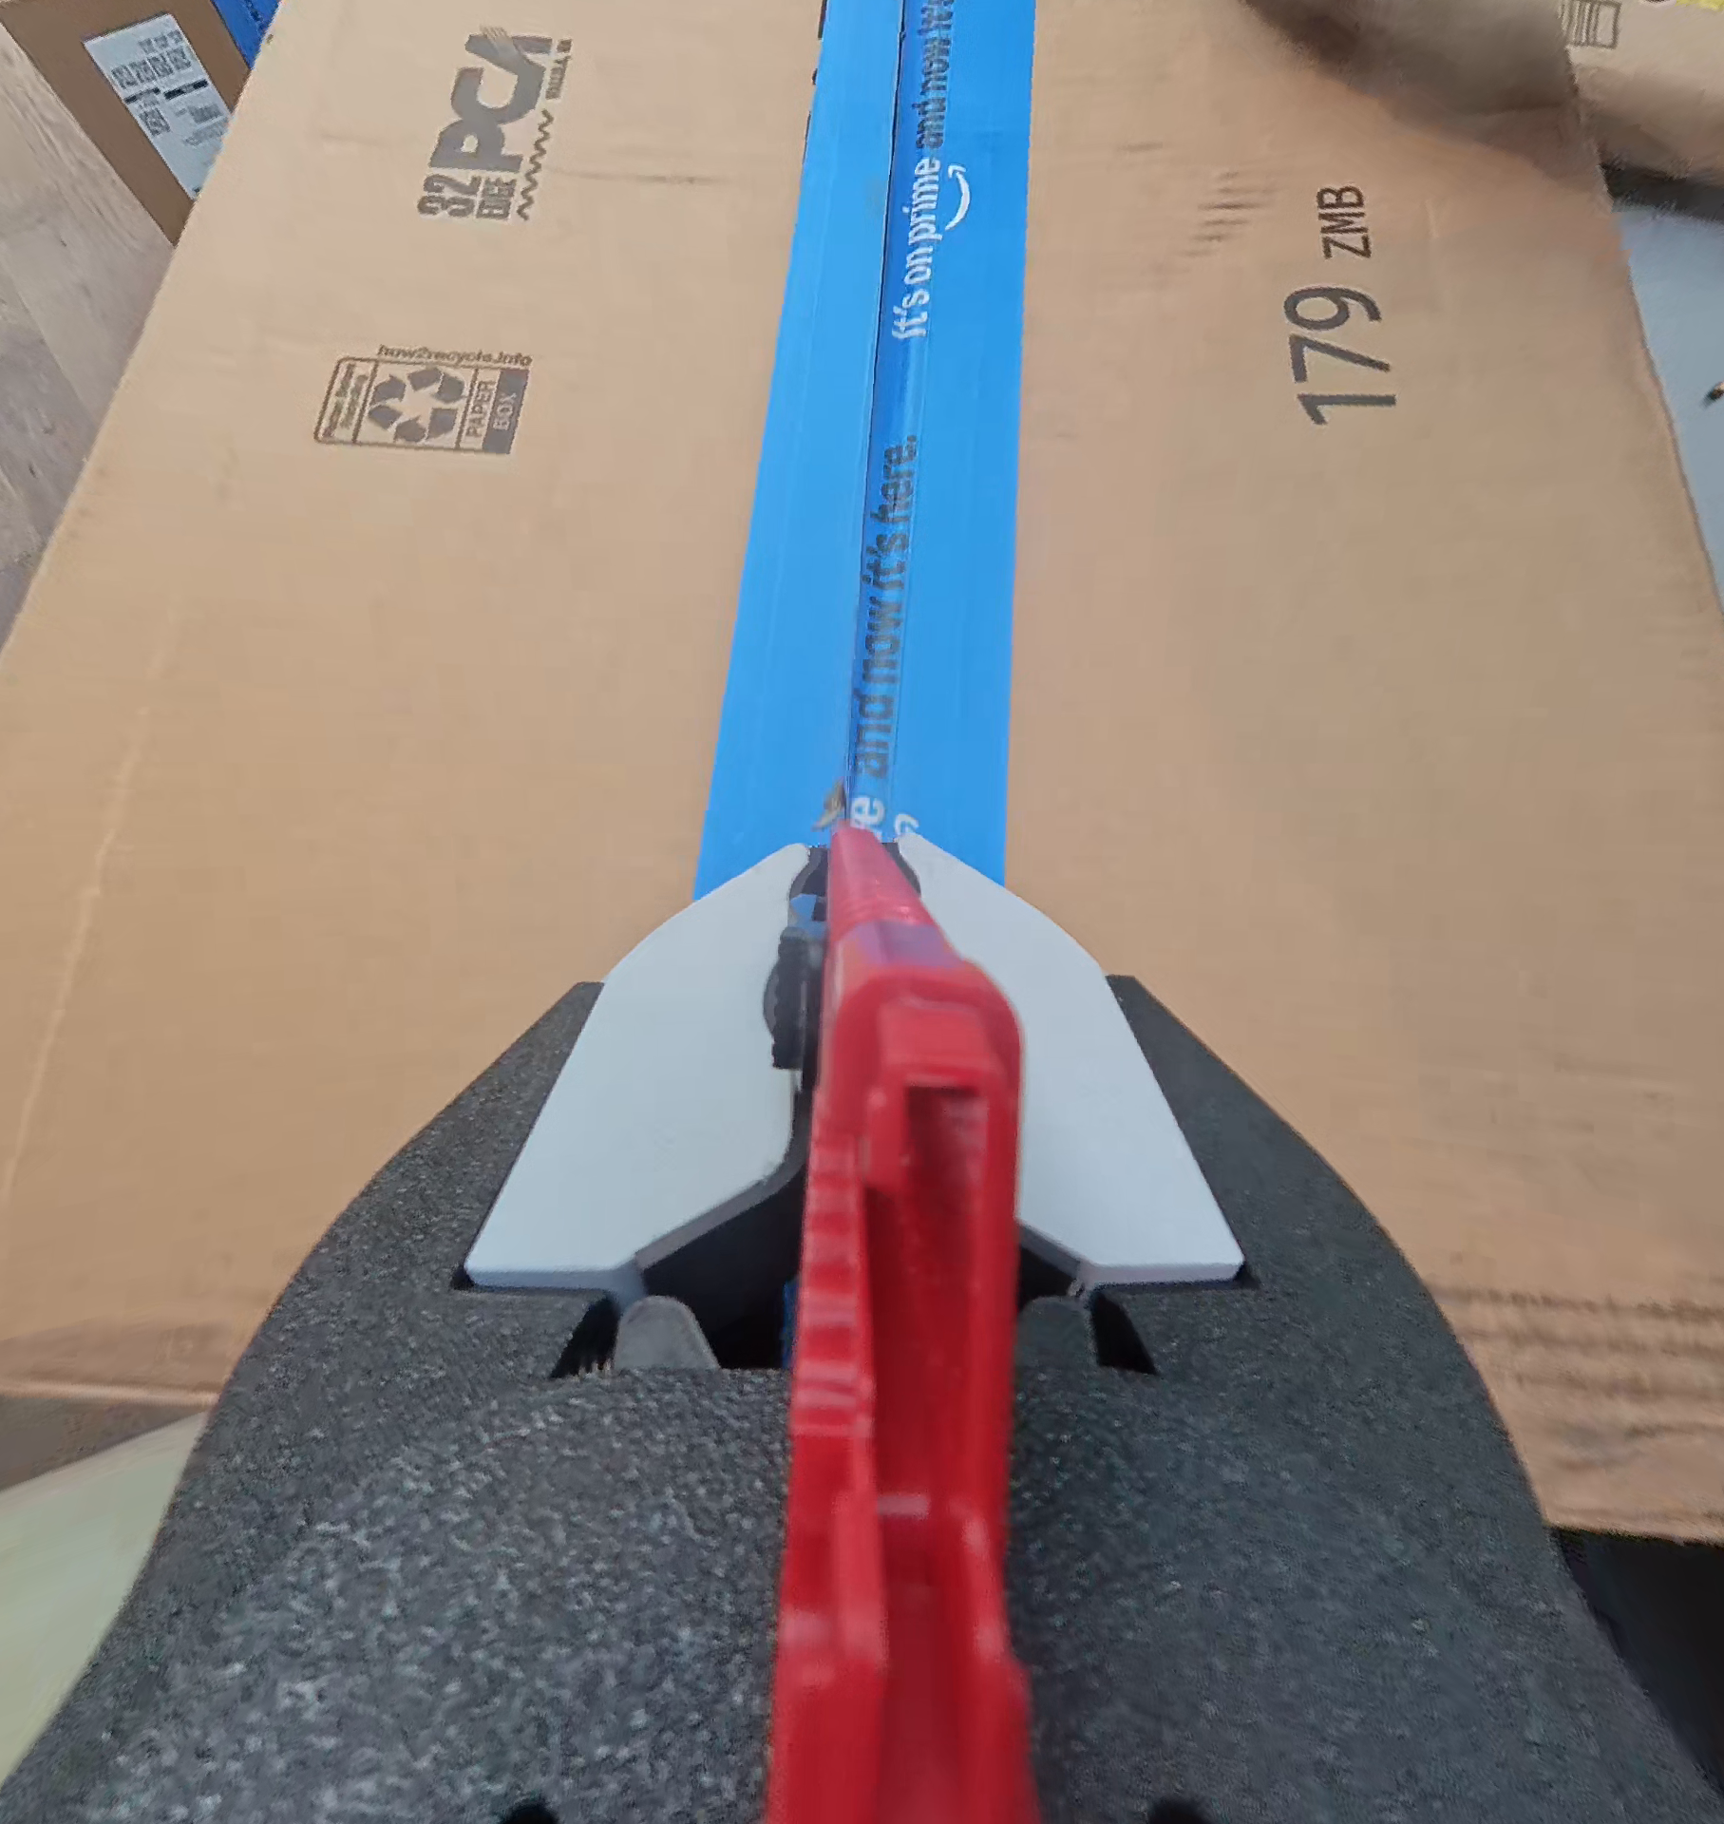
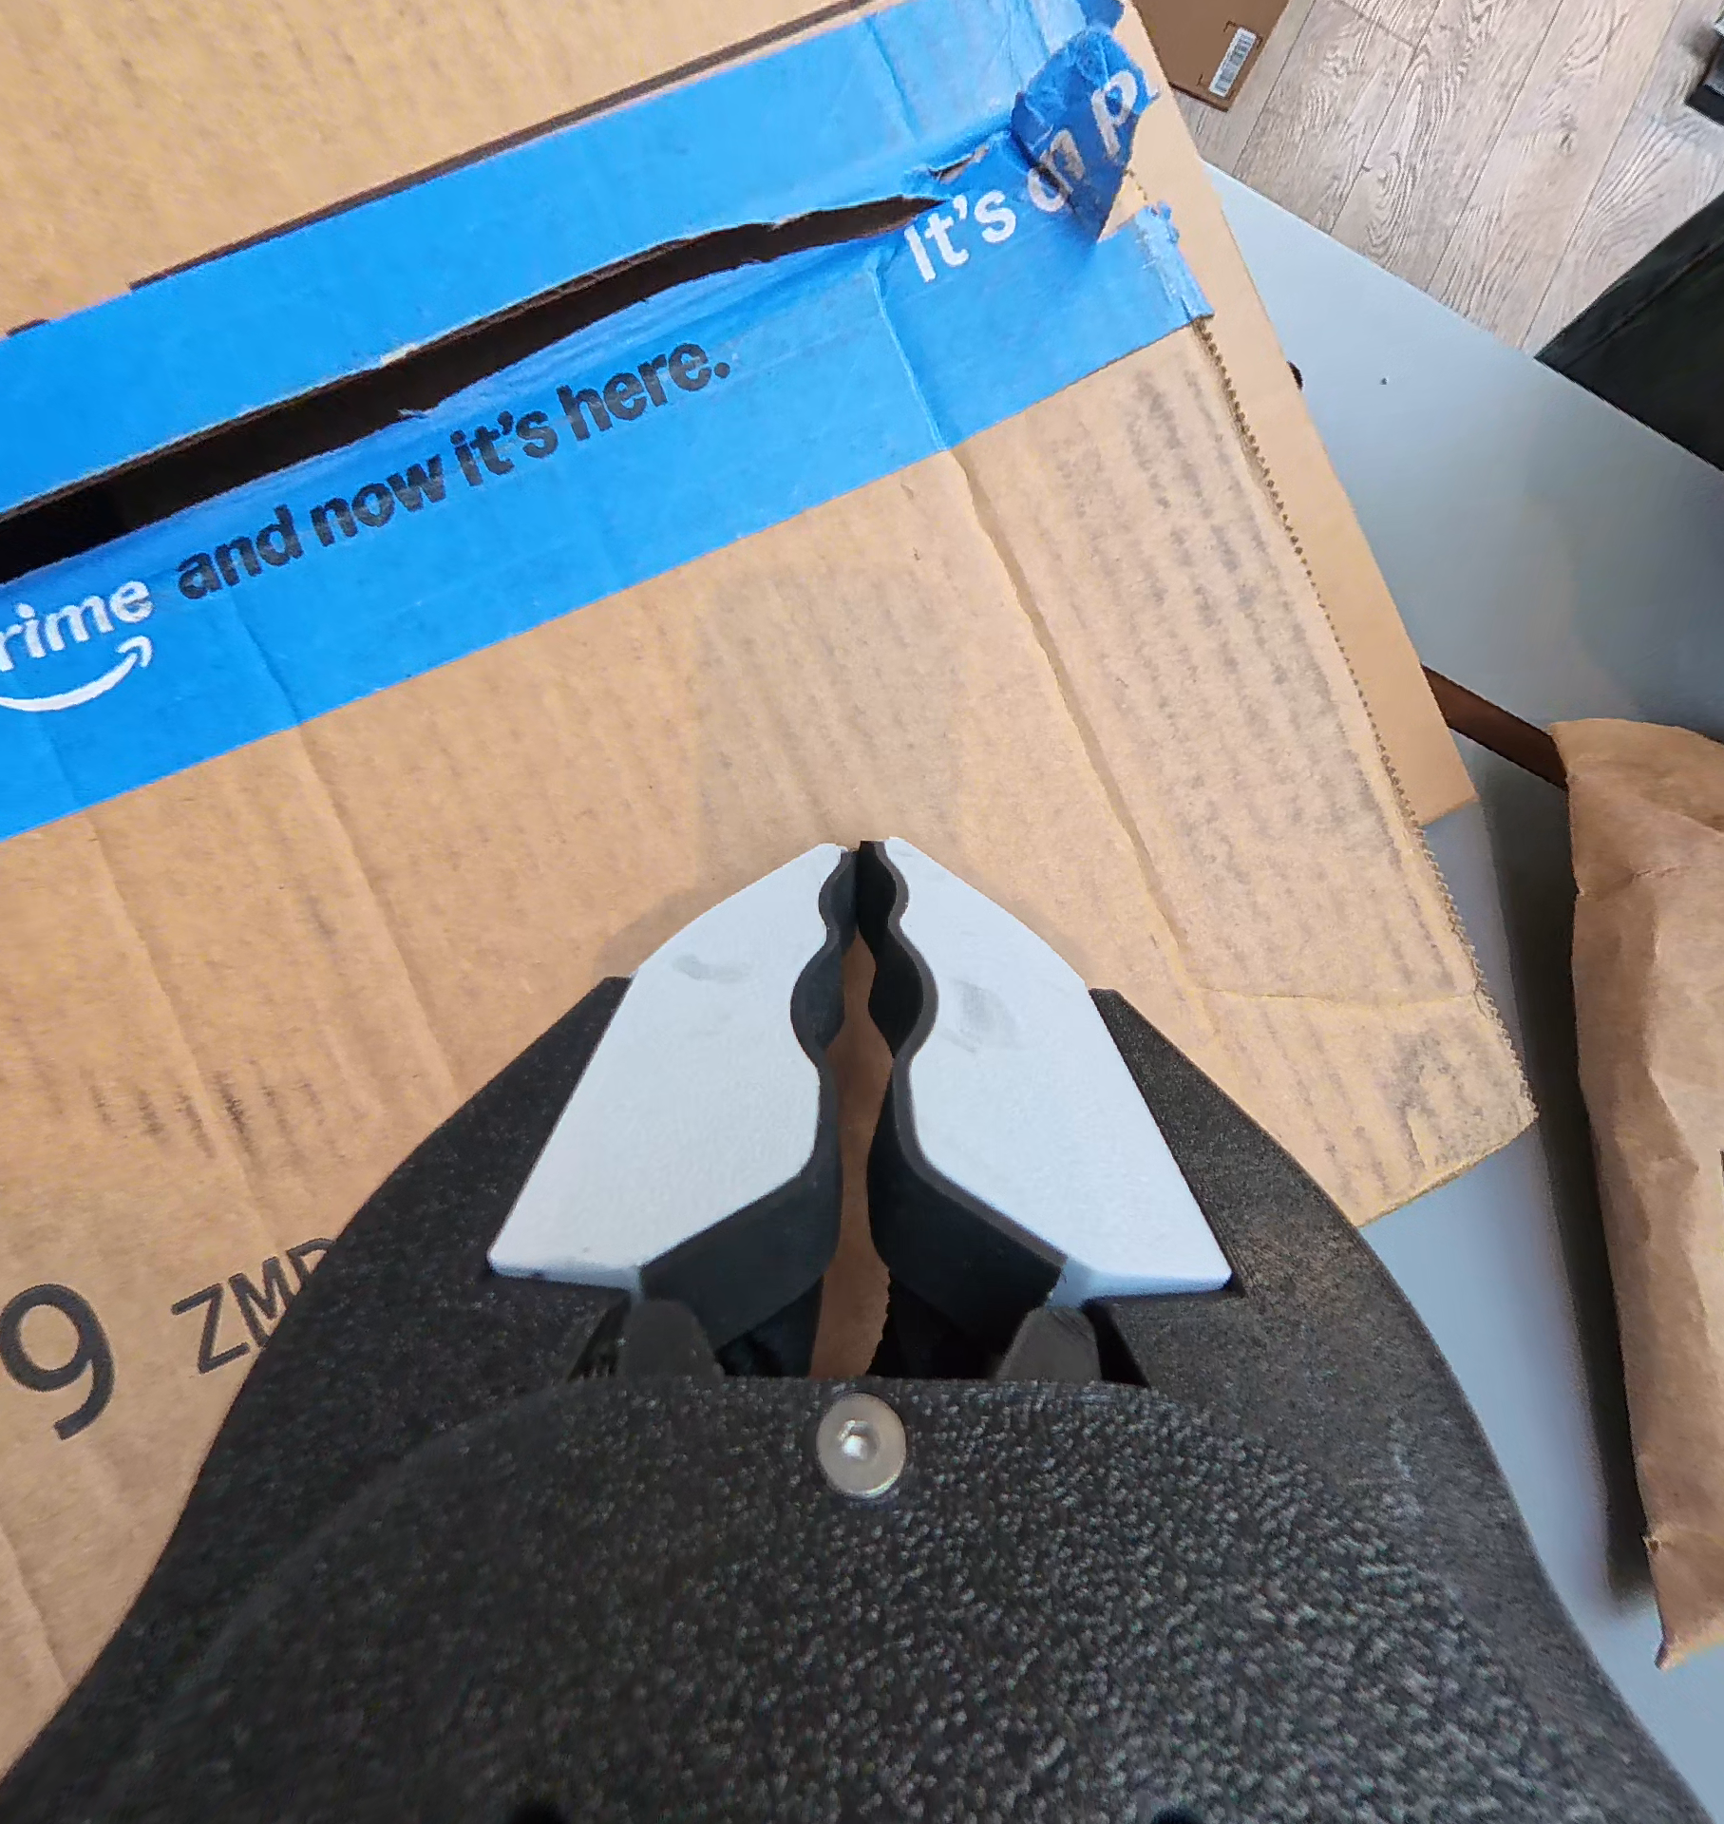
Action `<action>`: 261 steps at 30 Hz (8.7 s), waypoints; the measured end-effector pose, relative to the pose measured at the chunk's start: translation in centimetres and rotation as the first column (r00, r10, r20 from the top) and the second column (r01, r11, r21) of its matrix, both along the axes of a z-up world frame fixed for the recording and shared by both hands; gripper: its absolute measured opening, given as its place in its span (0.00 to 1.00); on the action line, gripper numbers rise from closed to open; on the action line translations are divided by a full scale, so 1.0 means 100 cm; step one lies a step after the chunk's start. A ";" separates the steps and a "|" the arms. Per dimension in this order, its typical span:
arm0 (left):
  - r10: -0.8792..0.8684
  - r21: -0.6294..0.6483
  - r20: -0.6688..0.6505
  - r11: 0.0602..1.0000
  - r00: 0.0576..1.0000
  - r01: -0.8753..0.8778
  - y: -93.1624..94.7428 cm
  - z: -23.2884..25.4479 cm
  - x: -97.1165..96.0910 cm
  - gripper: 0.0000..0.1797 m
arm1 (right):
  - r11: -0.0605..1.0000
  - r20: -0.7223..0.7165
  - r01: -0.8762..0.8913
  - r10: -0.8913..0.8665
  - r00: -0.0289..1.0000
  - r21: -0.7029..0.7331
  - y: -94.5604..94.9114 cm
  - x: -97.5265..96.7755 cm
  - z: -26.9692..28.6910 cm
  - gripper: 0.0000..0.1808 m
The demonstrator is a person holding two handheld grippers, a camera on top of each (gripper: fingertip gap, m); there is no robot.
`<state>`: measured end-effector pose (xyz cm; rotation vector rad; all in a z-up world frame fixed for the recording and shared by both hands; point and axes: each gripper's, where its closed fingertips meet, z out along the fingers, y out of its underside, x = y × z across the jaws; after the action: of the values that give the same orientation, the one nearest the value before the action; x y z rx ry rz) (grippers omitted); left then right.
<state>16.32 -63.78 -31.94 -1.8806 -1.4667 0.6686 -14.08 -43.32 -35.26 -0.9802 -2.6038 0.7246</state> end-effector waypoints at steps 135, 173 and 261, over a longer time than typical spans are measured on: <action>-0.097 0.244 0.069 0.967 0.993 0.077 0.114 0.071 0.006 0.27 | 0.960 0.209 0.280 -0.271 0.939 -0.014 0.338 0.207 -0.115 0.46; -0.245 -0.810 0.297 0.447 0.923 0.380 -0.006 0.034 -0.124 0.04 | 0.907 -0.118 -0.326 0.366 0.923 0.265 -0.063 0.240 0.000 0.00; 0.090 -0.474 0.486 0.863 0.869 0.175 -0.158 0.306 -0.024 0.02 | 0.208 -0.005 -0.830 0.971 0.241 0.517 -0.126 0.295 0.191 0.52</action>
<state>13.96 -79.54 -1.36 -2.6450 -1.6588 0.6158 15.41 -55.96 -16.14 0.9796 -2.5857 0.3869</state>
